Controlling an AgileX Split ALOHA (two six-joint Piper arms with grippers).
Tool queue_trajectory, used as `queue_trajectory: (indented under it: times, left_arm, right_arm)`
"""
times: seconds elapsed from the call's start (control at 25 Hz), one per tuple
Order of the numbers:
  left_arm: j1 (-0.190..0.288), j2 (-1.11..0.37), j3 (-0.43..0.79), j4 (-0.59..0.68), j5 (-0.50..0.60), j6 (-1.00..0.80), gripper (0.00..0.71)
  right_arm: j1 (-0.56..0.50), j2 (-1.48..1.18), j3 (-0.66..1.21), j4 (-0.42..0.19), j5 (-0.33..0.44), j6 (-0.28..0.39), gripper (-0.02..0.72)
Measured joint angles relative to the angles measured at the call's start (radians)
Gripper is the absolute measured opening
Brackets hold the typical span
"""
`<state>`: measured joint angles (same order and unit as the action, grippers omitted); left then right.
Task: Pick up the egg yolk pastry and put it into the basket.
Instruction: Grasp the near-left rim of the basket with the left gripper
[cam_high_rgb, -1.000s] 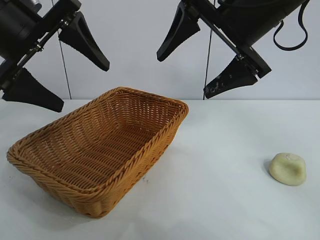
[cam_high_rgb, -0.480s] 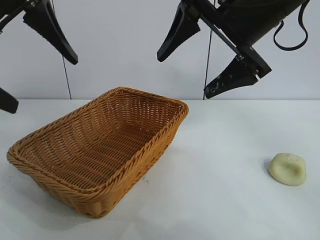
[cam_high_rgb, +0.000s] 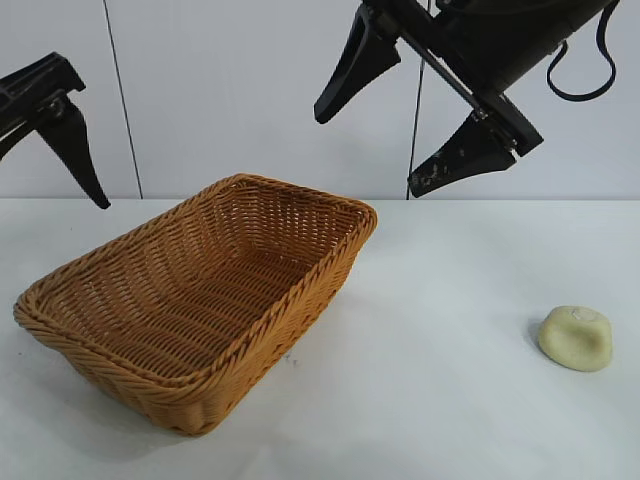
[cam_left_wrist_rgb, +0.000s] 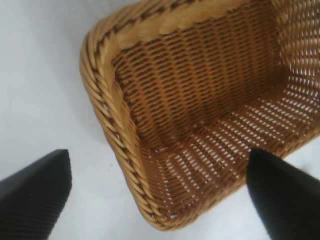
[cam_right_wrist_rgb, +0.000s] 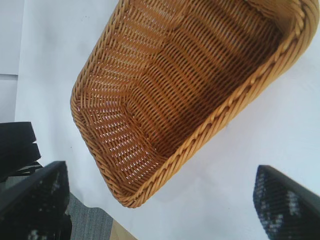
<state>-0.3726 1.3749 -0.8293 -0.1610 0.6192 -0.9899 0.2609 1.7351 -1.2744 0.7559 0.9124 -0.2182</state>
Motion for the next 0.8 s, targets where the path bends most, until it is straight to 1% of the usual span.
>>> queue_trajectory:
  times: [0.16,0.32,0.56,0.68,0.8]
  left_arm:
    - [0.0,0.01,0.011,0.007,-0.023,-0.021,0.696]
    - [0.0,0.064,0.011,0.006,-0.045,-0.021,0.696]
    - [0.0,0.187,0.011,0.006,-0.143,-0.022,0.696]
    - [0.0,0.264,0.011,0.003,-0.162,-0.022,0.696]
    - [0.0,0.34,0.011,-0.042,-0.169,-0.022,0.696]
  right_arm:
    - [0.0,0.0,0.0,0.0,0.0,0.0,0.694]
    - [0.0,0.0,0.0,0.0,0.0,0.0,0.694]
    - [0.0,0.0,0.0,0.0,0.0,0.0,0.694]
    - [0.0,0.0,0.0,0.0,0.0,0.0,0.694]
    - [0.0,0.0,0.0,0.0,0.0,0.0,0.694]
